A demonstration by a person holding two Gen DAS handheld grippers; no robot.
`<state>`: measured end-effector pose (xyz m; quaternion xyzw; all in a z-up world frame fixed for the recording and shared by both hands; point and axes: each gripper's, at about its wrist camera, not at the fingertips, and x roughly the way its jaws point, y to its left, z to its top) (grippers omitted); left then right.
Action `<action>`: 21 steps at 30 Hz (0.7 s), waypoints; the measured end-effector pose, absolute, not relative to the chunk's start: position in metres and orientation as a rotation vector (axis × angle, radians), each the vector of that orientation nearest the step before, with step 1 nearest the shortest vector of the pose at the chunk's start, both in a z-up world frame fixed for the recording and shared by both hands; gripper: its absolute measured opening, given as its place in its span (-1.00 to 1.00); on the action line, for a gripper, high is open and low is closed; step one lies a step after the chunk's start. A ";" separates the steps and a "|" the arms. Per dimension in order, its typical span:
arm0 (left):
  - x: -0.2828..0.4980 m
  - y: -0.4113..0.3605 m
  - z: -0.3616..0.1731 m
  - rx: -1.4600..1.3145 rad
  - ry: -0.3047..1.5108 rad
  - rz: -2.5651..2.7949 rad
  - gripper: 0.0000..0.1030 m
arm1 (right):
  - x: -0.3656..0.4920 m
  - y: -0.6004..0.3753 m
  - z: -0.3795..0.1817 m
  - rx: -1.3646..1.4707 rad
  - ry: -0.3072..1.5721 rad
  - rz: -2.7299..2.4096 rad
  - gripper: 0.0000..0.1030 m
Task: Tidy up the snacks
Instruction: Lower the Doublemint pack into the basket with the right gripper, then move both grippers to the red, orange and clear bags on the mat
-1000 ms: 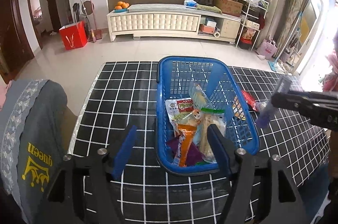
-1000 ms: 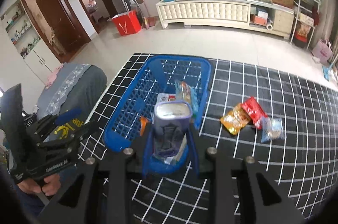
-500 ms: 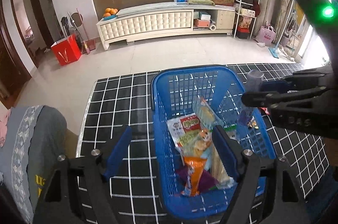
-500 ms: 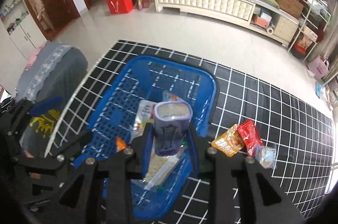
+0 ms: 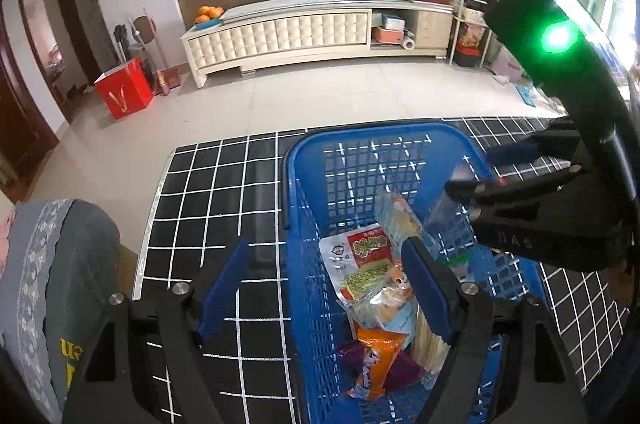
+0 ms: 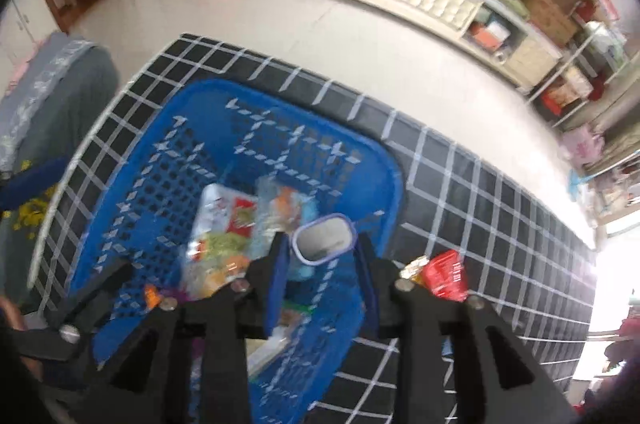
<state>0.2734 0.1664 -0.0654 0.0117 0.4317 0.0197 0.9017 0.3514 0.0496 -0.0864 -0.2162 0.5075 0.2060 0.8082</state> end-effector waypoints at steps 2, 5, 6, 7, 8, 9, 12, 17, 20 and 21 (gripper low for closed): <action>0.272 0.168 -0.067 0.013 0.898 0.042 0.49 | 0.351 0.046 -0.086 -0.474 1.064 0.424 0.58; 0.269 0.169 -0.066 0.008 0.895 0.041 0.49 | 0.346 0.036 -0.078 -0.444 1.027 0.425 0.65; 0.268 0.168 -0.065 0.007 0.894 0.040 0.49 | 0.346 0.033 -0.075 -0.428 1.024 0.429 0.68; 0.266 0.166 -0.064 0.007 0.893 0.036 0.49 | 0.345 0.030 -0.073 -0.409 1.030 0.436 0.70; 0.264 0.163 -0.061 0.011 0.888 0.027 0.49 | 0.343 0.026 -0.071 -0.389 1.043 0.448 0.74; 0.261 0.159 -0.059 0.020 0.882 0.017 0.49 | 0.342 0.024 -0.070 -0.375 1.052 0.455 0.74; 0.253 0.147 -0.052 0.054 0.869 0.006 0.49 | 0.334 0.013 -0.063 -0.347 1.060 0.466 0.74; 0.237 0.124 -0.035 0.089 0.842 -0.017 0.50 | 0.313 -0.013 -0.045 -0.312 1.029 0.483 0.74; 0.229 0.106 -0.026 0.103 0.828 -0.030 0.50 | 0.300 -0.031 -0.034 -0.305 1.005 0.481 0.74; 0.227 0.102 -0.024 0.106 0.826 -0.034 0.50 | 0.296 -0.037 -0.031 -0.301 0.997 0.481 0.74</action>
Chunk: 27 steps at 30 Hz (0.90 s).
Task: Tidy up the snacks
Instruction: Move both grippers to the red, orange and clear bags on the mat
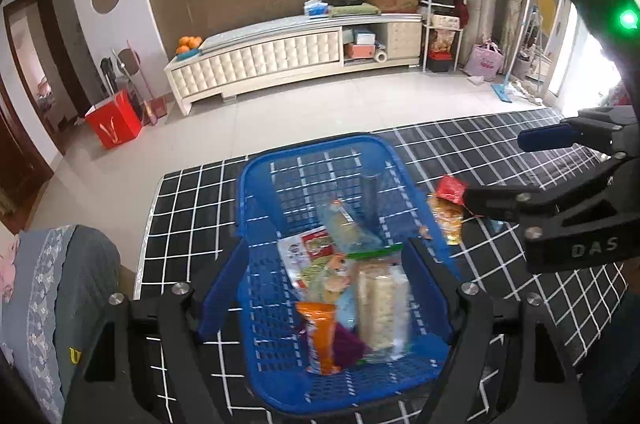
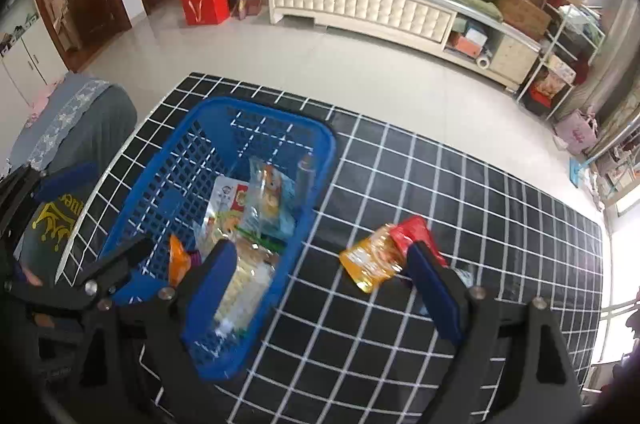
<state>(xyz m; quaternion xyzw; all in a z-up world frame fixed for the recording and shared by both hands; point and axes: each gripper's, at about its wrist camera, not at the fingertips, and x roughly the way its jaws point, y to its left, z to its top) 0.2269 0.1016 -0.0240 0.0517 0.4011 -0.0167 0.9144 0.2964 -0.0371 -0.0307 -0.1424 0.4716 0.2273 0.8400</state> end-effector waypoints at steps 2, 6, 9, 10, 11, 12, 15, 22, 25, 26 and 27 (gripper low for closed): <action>0.223 0.090 -0.022 0.117 0.824 -0.048 0.51 | 0.288 -0.054 -0.024 -0.286 0.985 0.479 0.74; 0.217 0.063 -0.024 0.137 0.837 -0.085 0.57 | 0.280 -0.090 -0.020 -0.239 0.979 0.463 0.74; 0.216 0.036 -0.028 0.168 0.854 -0.129 0.57 | 0.277 -0.113 -0.022 -0.225 0.980 0.442 0.74; 0.215 0.029 -0.028 0.177 0.854 -0.138 0.57 | 0.277 -0.122 -0.024 -0.220 0.983 0.435 0.74; 0.216 0.018 -0.029 0.189 0.857 -0.151 0.57 | 0.276 -0.131 -0.026 -0.213 0.986 0.429 0.74; 0.216 0.012 -0.030 0.195 0.859 -0.158 0.57 | 0.277 -0.140 -0.028 -0.209 0.989 0.420 0.74; 0.219 -0.011 -0.038 0.198 0.875 -0.181 0.58 | 0.275 -0.162 -0.036 -0.204 0.993 0.407 0.74; 0.230 -0.055 -0.069 0.202 0.929 -0.211 0.58 | 0.275 -0.210 -0.070 -0.157 1.025 0.394 0.74; 0.236 -0.068 -0.081 0.195 0.939 -0.197 0.58 | 0.276 -0.225 -0.082 -0.149 1.017 0.394 0.74; 0.240 -0.073 -0.086 0.193 0.945 -0.184 0.58 | 0.276 -0.229 -0.085 -0.145 1.013 0.394 0.74; 0.242 -0.076 -0.091 0.192 0.948 -0.174 0.58 | 0.276 -0.232 -0.089 -0.142 1.008 0.393 0.74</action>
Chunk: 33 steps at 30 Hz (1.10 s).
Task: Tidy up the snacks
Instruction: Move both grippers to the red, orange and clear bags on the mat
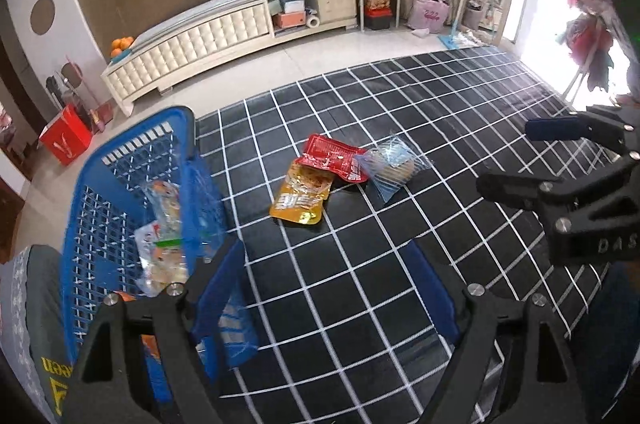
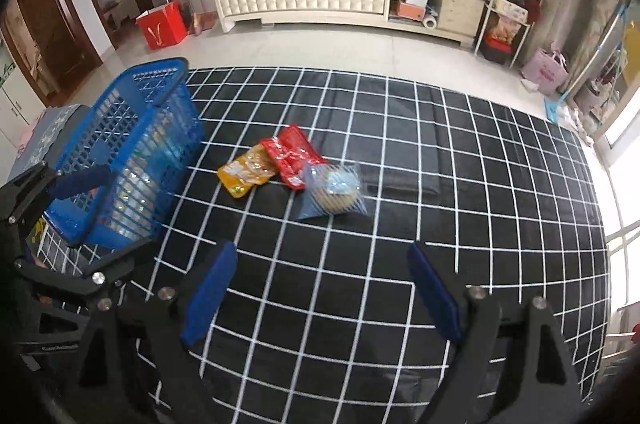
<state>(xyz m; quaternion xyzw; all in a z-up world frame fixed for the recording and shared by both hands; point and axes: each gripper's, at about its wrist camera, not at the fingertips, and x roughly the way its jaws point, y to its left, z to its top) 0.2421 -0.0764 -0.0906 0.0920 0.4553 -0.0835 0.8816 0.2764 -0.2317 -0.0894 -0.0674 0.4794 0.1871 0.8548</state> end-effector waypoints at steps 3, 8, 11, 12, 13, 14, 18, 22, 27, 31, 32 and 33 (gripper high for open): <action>0.252 -0.094 -0.110 0.240 0.955 -0.127 0.58 | 0.284 -0.238 -0.102 -0.144 0.997 0.384 0.74; 0.277 -0.108 -0.137 0.321 1.008 -0.039 0.55 | 0.305 -0.248 -0.125 -0.078 1.001 0.406 0.74; 0.292 -0.113 -0.145 0.318 1.035 -0.039 0.50 | 0.322 -0.253 -0.141 -0.024 1.007 0.406 0.74; 0.298 -0.115 -0.148 0.337 1.040 -0.030 0.46 | 0.326 -0.255 -0.144 -0.011 1.009 0.406 0.74; 0.301 -0.117 -0.149 0.352 1.043 -0.026 0.45 | 0.330 -0.257 -0.148 0.002 1.009 0.405 0.74; 0.306 -0.120 -0.152 0.386 1.045 -0.022 0.42 | 0.333 -0.261 -0.152 0.010 1.000 0.402 0.74; 0.324 -0.124 -0.159 0.468 1.068 -0.032 0.25 | 0.343 -0.272 -0.163 0.016 0.994 0.383 0.74; 0.338 -0.123 -0.163 0.454 1.100 -0.055 0.23 | 0.349 -0.270 -0.167 0.008 1.007 0.391 0.74; 0.356 -0.126 -0.181 0.516 1.175 -0.067 -0.02 | 0.354 -0.259 -0.172 -0.012 1.010 0.407 0.74; 0.368 -0.124 -0.193 0.545 1.215 -0.048 -0.16 | 0.354 -0.260 -0.176 -0.010 1.013 0.418 0.74; 0.371 -0.124 -0.196 0.547 1.222 -0.047 -0.16 | 0.354 -0.260 -0.177 -0.010 1.016 0.421 0.74; 0.373 -0.123 -0.198 0.548 1.228 -0.048 -0.25 | 0.354 -0.261 -0.177 -0.010 1.019 0.421 0.74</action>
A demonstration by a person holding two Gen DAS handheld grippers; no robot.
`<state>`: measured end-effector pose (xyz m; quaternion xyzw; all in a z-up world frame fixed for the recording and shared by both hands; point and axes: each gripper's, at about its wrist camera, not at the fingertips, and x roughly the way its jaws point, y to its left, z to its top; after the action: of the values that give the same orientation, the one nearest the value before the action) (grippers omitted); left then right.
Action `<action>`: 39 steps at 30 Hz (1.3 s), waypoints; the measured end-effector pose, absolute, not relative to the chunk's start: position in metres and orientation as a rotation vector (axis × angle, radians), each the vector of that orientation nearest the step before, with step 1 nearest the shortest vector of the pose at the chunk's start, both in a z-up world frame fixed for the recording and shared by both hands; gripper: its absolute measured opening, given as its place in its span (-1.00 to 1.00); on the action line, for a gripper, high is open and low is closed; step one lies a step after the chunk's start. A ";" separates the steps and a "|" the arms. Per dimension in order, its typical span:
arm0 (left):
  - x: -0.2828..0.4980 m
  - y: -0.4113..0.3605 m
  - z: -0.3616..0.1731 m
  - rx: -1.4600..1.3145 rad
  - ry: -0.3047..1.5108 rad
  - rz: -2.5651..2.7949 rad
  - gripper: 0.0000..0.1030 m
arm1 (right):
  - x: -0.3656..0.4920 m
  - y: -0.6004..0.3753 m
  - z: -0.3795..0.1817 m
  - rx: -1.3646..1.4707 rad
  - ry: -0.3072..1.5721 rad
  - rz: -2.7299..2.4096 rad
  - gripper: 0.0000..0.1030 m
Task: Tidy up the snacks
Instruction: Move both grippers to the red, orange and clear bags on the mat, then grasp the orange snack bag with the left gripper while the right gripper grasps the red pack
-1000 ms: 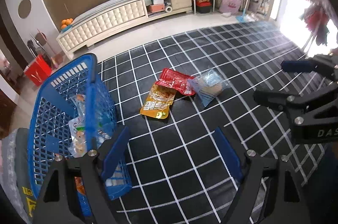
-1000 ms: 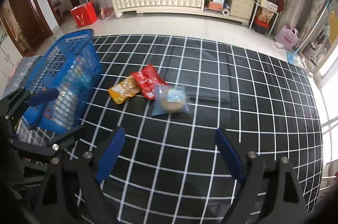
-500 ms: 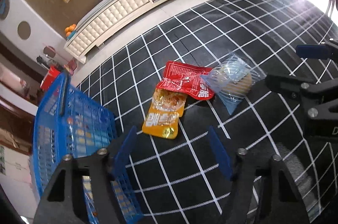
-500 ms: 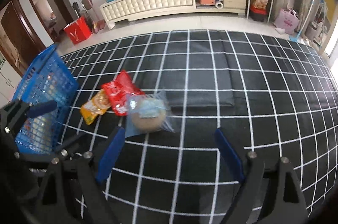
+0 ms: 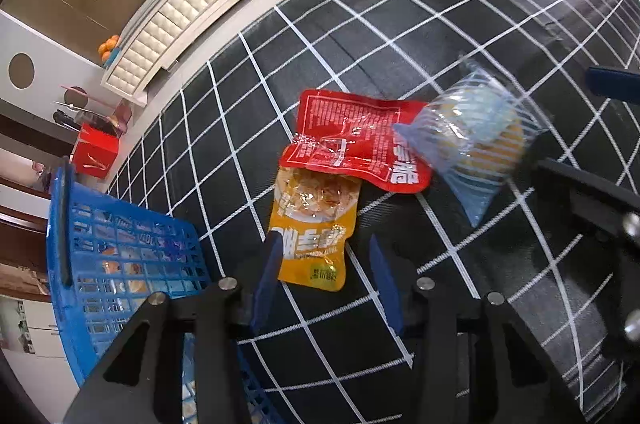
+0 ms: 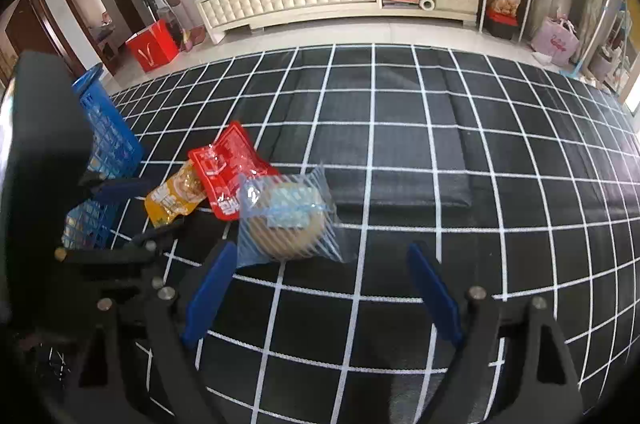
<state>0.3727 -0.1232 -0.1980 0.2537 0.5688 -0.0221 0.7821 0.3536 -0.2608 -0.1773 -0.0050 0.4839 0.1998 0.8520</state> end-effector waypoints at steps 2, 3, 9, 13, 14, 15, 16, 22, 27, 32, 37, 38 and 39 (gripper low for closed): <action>0.377 -0.123 -0.205 0.560 1.253 -0.047 -0.44 | 0.353 -0.259 -0.178 -0.006 1.021 0.419 0.74; 0.377 -0.123 -0.209 0.577 1.269 -0.052 -0.51 | 0.353 -0.259 -0.179 -0.002 1.024 0.418 0.74; 0.376 -0.127 -0.214 0.585 1.273 -0.090 -0.93 | 0.350 -0.256 -0.181 0.010 1.028 0.451 0.74; 0.374 -0.120 -0.207 0.514 1.250 -0.090 -0.98 | 0.351 -0.262 -0.180 0.047 1.038 0.448 0.74; 0.373 -0.118 -0.203 0.500 1.241 -0.090 -0.98 | 0.350 -0.264 -0.179 0.051 1.033 0.443 0.74; 0.370 -0.115 -0.198 0.487 1.230 -0.093 -0.99 | 0.350 -0.266 -0.177 0.054 1.028 0.439 0.74; 0.367 -0.114 -0.192 0.472 1.213 -0.099 -1.00 | 0.349 -0.266 -0.178 0.055 1.024 0.437 0.74; 0.344 -0.110 -0.149 0.385 1.106 -0.107 -1.00 | 0.346 -0.261 -0.176 0.049 1.013 0.446 0.74; 0.327 -0.098 -0.116 0.307 1.034 -0.104 -1.00 | 0.349 -0.262 -0.171 0.083 1.027 0.466 0.74; 0.316 -0.076 -0.091 0.237 0.986 -0.082 -1.00 | 0.354 -0.258 -0.156 0.106 1.029 0.469 0.74; 0.305 -0.053 -0.066 0.155 0.906 -0.015 -1.00 | 0.376 -0.238 -0.149 0.145 1.078 0.469 0.85; 0.302 -0.049 -0.060 0.133 0.879 0.009 -1.00 | 0.383 -0.233 -0.150 0.166 1.087 0.460 0.85; 0.298 -0.048 -0.058 0.131 0.865 0.027 -1.00 | 0.391 -0.227 -0.153 0.174 1.104 0.449 0.85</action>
<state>0.2982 -0.0478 -0.0575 0.0637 0.4188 0.0132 0.9058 0.3910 -0.2272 -0.1534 0.0819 0.5193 0.2111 0.8240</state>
